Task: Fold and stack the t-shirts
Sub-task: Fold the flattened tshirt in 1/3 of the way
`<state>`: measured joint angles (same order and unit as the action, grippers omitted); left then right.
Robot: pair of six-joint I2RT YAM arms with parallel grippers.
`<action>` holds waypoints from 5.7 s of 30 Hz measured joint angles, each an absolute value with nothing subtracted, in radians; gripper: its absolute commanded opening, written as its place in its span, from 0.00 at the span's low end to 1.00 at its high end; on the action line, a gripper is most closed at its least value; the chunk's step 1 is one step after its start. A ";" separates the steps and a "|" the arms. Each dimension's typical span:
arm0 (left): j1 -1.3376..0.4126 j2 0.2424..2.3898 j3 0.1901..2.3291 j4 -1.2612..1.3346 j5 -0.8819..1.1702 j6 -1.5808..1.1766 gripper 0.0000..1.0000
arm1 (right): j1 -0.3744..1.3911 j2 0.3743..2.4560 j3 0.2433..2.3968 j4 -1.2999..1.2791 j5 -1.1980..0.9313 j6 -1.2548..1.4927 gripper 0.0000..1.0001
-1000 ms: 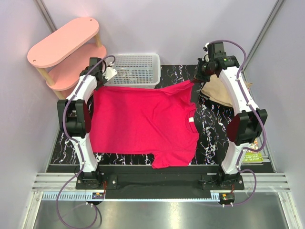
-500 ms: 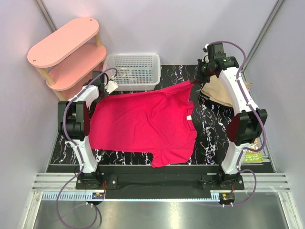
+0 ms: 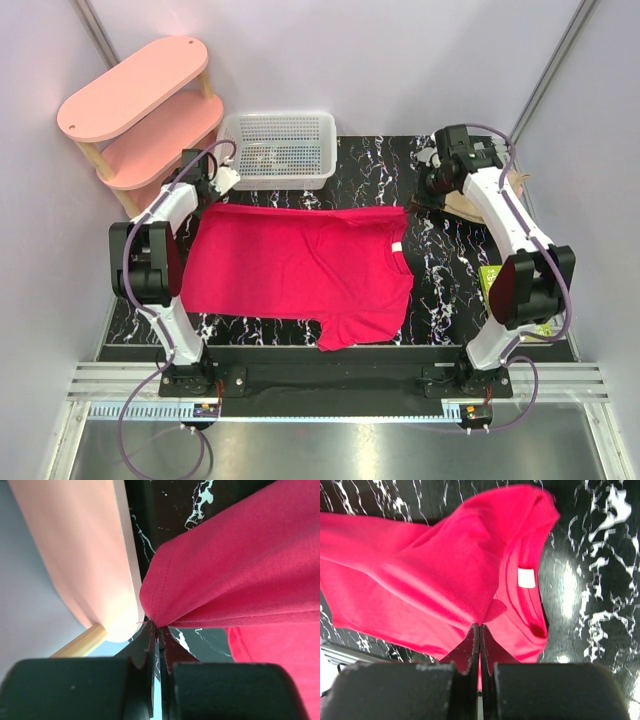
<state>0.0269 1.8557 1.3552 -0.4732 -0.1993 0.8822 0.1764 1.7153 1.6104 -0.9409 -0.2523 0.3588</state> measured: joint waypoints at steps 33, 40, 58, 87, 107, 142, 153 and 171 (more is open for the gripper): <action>0.054 1.723 1.066 -0.415 -0.165 0.938 0.67 | 0.192 1.472 1.070 -0.799 -0.281 0.422 0.29; 0.078 1.691 0.984 -0.397 -0.167 0.937 0.69 | 0.192 1.526 1.074 -0.794 -0.265 0.418 0.43; -0.158 1.683 1.225 -0.547 -0.046 0.725 0.64 | 0.197 1.863 1.494 -0.723 -0.334 0.469 0.32; -0.025 1.848 1.164 -0.427 -0.127 0.717 0.61 | 0.107 2.218 1.685 -0.758 -0.314 0.458 0.25; -0.027 1.584 1.150 -0.585 -0.062 0.652 0.62 | 0.268 2.042 1.876 -0.883 0.012 0.355 0.48; -0.007 1.441 1.122 -0.673 0.001 0.583 0.62 | 1.008 2.109 1.529 -0.809 0.553 0.200 0.17; -0.006 1.442 1.112 -0.670 0.001 0.590 0.62 | 0.934 2.111 1.531 -0.779 0.548 0.186 0.28; -0.006 1.440 1.039 -0.660 0.013 0.606 0.62 | 0.894 2.145 1.567 -0.769 0.528 0.170 0.21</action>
<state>-0.0063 1.4403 1.0389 -0.6601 0.0128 0.6056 0.8936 2.1452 1.5673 -0.7692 0.5278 0.1699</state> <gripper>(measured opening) 0.624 0.222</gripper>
